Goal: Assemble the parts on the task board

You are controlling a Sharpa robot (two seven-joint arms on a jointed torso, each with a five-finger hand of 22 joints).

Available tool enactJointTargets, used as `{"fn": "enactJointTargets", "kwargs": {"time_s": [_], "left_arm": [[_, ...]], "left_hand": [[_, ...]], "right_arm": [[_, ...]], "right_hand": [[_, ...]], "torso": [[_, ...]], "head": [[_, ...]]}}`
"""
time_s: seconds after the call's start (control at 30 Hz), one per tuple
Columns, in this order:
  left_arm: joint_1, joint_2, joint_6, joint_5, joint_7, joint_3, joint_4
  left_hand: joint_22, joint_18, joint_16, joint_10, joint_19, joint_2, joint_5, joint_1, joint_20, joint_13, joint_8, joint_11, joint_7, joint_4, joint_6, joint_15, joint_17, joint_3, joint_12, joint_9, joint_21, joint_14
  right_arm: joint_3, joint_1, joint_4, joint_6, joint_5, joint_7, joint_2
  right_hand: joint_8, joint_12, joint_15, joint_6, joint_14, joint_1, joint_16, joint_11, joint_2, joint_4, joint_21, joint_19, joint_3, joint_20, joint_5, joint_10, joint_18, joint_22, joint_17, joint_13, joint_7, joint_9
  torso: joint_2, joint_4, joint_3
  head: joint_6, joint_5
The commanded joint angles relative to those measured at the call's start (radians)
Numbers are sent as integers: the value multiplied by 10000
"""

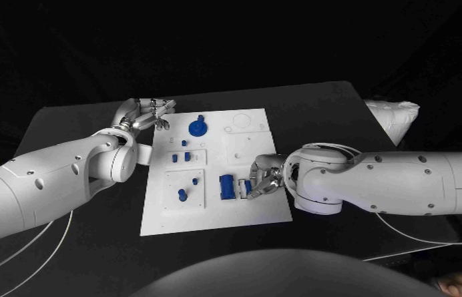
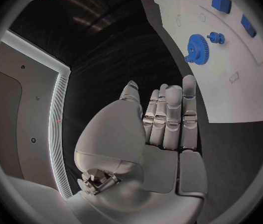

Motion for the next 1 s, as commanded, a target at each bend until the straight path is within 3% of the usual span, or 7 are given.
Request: {"fn": "enactJointTargets", "kwargs": {"time_s": [0.03, 0.63, 1.0], "left_arm": [[3, 12, 131, -33, 46, 7, 13], [1, 9, 148, -33, 44, 7, 17], [1, 11, 172, -33, 35, 7, 3]], "left_hand": [[13, 104, -33, -94, 94, 112, 63, -19, 10, -3, 44, -2, -17, 0, -79, -18, -7, -71, 35, 10, -43, -77], [13, 104, -33, -94, 94, 112, 63, -19, 10, -3, 44, -2, -17, 0, -79, -18, -7, -71, 35, 10, -43, -77], [13, 104, -33, -94, 94, 112, 63, -19, 10, -3, 44, -2, -17, 0, -79, -18, -7, -71, 35, 10, -43, -77]], "right_arm": [[-50, -69, -51, 329, -256, -251, -16], [-50, -92, 41, 74, -719, -180, -90], [-50, -105, 130, -27, -737, -72, -147]], "right_hand": [[-155, 28, -62, -83, 1046, 123, 41, -64, 27, -99, 45, 1045, 28, -44, 63, 1048, -67, 2628, 2635, 2629, 3, -516], [-452, 28, -65, -444, 1046, 178, 41, -60, 22, -200, 45, 1045, 205, -53, 308, 1048, -67, 2628, 2635, 2629, 56, -1035], [-563, 28, 16, -271, 1046, 230, 41, 45, 28, -283, 45, 1045, 373, 7, 600, 1048, -67, 2628, 2635, 2629, 107, -1457]], "torso": [[0, -1, -5], [3, 5, -7], [4, -5, -9]], "head": [[2, -4], [2, -32], [2, -22]]}}
